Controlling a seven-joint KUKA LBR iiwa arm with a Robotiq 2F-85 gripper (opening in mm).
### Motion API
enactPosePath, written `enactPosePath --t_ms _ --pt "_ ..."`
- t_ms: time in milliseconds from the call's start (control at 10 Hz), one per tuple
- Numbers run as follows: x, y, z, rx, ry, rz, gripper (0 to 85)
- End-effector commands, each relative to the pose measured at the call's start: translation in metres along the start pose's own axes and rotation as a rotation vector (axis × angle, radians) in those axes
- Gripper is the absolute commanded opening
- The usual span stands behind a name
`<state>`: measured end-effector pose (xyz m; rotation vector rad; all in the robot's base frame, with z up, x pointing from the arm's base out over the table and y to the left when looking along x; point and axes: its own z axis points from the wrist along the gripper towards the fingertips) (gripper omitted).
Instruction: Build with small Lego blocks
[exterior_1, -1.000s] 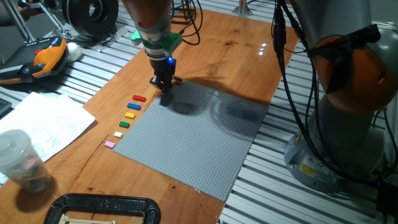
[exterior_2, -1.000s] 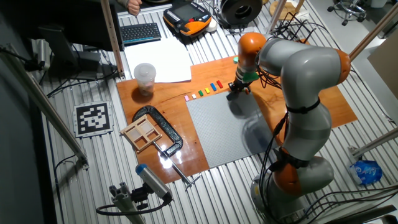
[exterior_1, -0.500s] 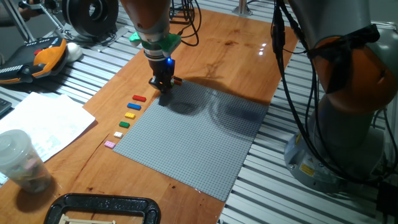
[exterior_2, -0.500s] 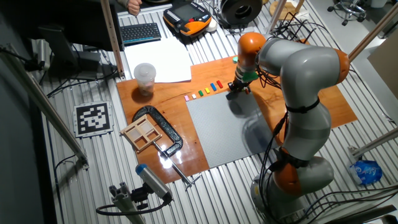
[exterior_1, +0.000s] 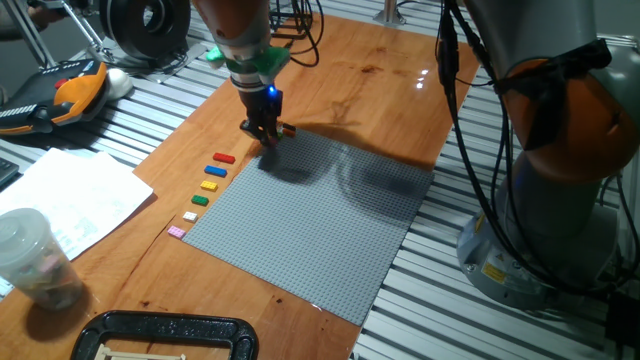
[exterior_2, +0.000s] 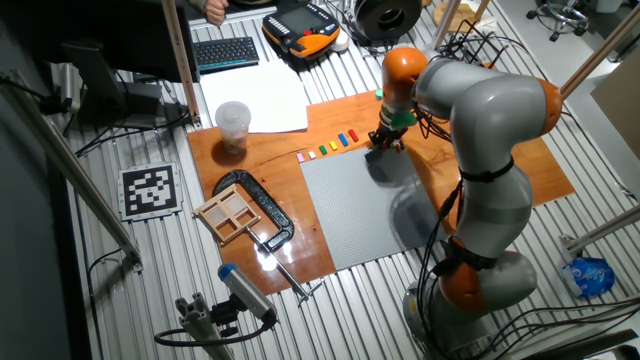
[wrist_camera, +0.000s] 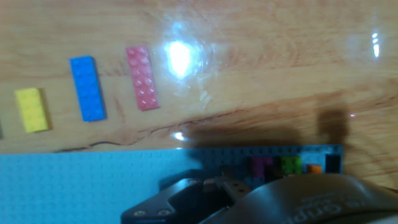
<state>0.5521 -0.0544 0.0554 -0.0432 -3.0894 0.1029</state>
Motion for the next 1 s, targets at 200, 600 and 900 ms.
enactPosePath --t_ms 200,600,900 --pt "0.005 -0.003 -0.02 0.001 -0.009 0.009 34.0" --pt "0.0 -0.01 -0.044 0.002 -0.023 -0.047 34.0" --pt "0.002 -0.008 -0.049 0.002 -0.042 -0.065 34.0"
